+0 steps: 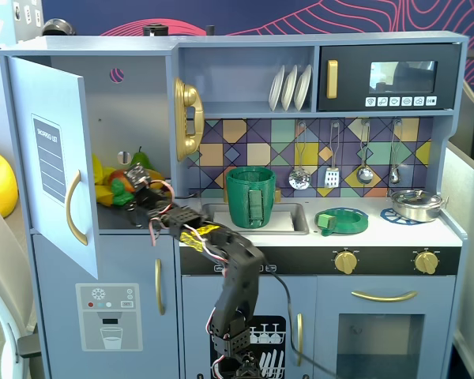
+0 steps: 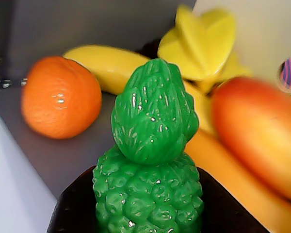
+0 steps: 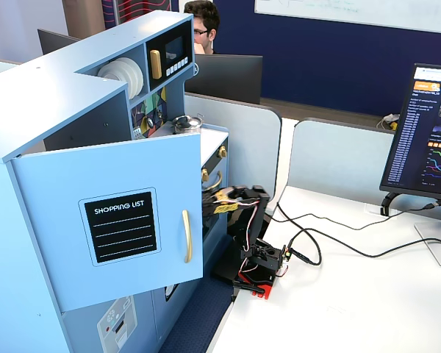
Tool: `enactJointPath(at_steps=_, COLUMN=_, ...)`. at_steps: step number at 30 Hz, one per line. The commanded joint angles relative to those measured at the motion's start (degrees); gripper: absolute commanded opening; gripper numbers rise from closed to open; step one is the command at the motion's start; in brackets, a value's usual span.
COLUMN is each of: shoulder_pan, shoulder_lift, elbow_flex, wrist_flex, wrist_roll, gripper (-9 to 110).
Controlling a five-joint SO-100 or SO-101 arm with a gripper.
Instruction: Pick up the green pineapple from the left cabinet and place it in the green recipient
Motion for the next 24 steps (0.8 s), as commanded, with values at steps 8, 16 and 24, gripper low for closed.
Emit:
enactJointPath(at_steps=8, shoulder_pan=11.87, shoulder_lift=26.28, elbow_flex=1.93, wrist_flex=15.29, wrist_roll=-3.6, gripper=0)
enactJointPath(at_steps=16, shoulder_pan=27.6, shoulder_lift=28.65, elbow_flex=-5.19, wrist_flex=22.59, wrist_roll=2.81, gripper=0)
enactJointPath(at_steps=24, shoulder_pan=45.0, shoulder_lift=18.63, elbow_flex=-16.87, wrist_flex=26.72, wrist_roll=9.76, gripper=0)
